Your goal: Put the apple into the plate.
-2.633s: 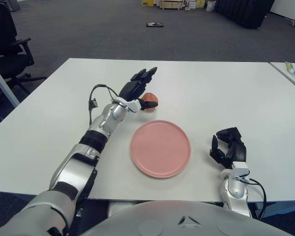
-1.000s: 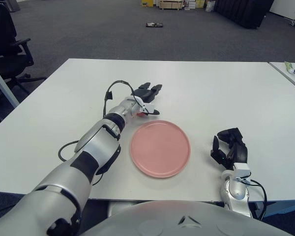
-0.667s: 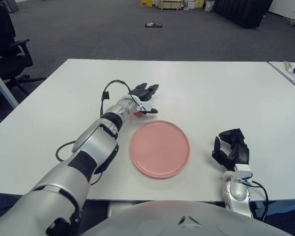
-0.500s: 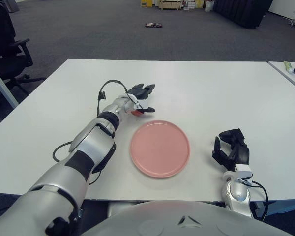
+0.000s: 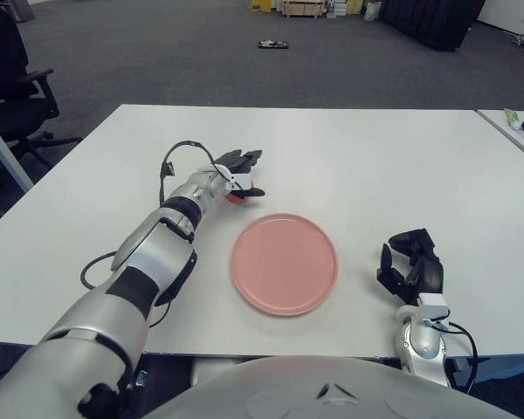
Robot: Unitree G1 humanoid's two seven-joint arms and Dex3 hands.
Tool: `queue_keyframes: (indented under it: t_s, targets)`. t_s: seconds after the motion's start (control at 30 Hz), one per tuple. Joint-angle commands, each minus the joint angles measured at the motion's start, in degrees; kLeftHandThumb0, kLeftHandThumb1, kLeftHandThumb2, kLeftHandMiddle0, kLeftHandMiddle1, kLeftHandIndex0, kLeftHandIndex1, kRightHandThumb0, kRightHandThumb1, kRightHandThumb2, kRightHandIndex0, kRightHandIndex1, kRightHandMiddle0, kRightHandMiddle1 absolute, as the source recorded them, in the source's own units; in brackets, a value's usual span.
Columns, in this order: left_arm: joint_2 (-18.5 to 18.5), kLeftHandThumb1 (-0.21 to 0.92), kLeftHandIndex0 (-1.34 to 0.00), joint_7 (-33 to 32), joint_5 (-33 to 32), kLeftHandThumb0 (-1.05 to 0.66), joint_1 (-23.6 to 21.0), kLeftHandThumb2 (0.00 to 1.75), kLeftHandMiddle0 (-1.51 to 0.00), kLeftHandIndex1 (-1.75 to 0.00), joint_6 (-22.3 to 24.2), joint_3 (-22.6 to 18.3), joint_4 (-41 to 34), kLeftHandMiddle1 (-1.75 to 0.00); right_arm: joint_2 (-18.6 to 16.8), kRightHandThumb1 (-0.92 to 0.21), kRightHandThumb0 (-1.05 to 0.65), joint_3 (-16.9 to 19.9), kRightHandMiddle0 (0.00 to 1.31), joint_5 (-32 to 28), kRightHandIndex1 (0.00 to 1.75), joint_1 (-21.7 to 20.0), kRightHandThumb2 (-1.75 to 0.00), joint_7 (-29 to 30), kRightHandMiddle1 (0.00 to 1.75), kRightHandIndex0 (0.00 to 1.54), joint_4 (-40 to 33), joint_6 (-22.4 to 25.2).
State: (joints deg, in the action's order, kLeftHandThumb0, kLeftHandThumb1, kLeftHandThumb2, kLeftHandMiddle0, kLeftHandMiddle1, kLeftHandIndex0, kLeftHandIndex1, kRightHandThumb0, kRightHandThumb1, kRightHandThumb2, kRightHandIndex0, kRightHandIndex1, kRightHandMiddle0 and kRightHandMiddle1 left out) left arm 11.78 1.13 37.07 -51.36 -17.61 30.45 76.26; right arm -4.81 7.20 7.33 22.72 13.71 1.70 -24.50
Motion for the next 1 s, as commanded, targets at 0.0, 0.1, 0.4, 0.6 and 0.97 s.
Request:
queue_keyframes:
  t_s: [0.0, 0.1, 0.4, 0.6, 0.97]
  targets:
    - [1.0, 0.86, 0.0, 0.8, 0.8, -0.93, 2.5, 0.38, 0.0, 0.0, 1.1, 0.6, 1.0, 0.0, 0.6, -0.62, -0.4, 0.2, 0.38, -0.4, 1.59, 0.0, -0.94, -0.3, 1.75, 0.65, 0.0, -0.3]
    - [1.6, 0.86, 0.0, 1.1, 0.9, -0.93, 2.5, 0.38, 0.0, 0.0, 0.8, 0.8, 0.8, 0.0, 0.7, -0.62, -0.4, 0.2, 0.38, -0.4, 1.59, 0.0, -0.94, -0.5, 1.75, 0.65, -0.1, -0.2]
    - [2.9, 0.86, -0.03, 2.3, 1.5, -0.89, 2.6, 0.39, 0.0, -0.02, 1.1, 1.8, 0.5, 0.0, 0.6, -0.62, -0.4, 0.4, 0.38, -0.6, 1.58, 0.0, -0.94, -0.3, 1.75, 0.62, -0.2, 0.0]
    - [3.7, 0.81, 0.0, 2.8, 1.7, -0.88, 3.0, 0.46, 0.0, -0.15, 1.0, 2.3, 0.2, 0.0, 0.4, -0.63, -0.39, 0.4, 0.38, -1.1, 1.58, -0.1, -0.93, -0.4, 1.75, 0.6, -0.3, 0.4]
    - [4.6, 0.74, 0.0, 3.4, 1.0, -0.83, 4.1, 0.54, -0.02, -0.2, 0.9, 2.1, -0.2, -0.01, 0.4, -0.63, -0.39, 0.5, 0.37, -1.3, 1.55, -0.5, -0.92, -0.1, 1.75, 0.6, -0.3, 1.1]
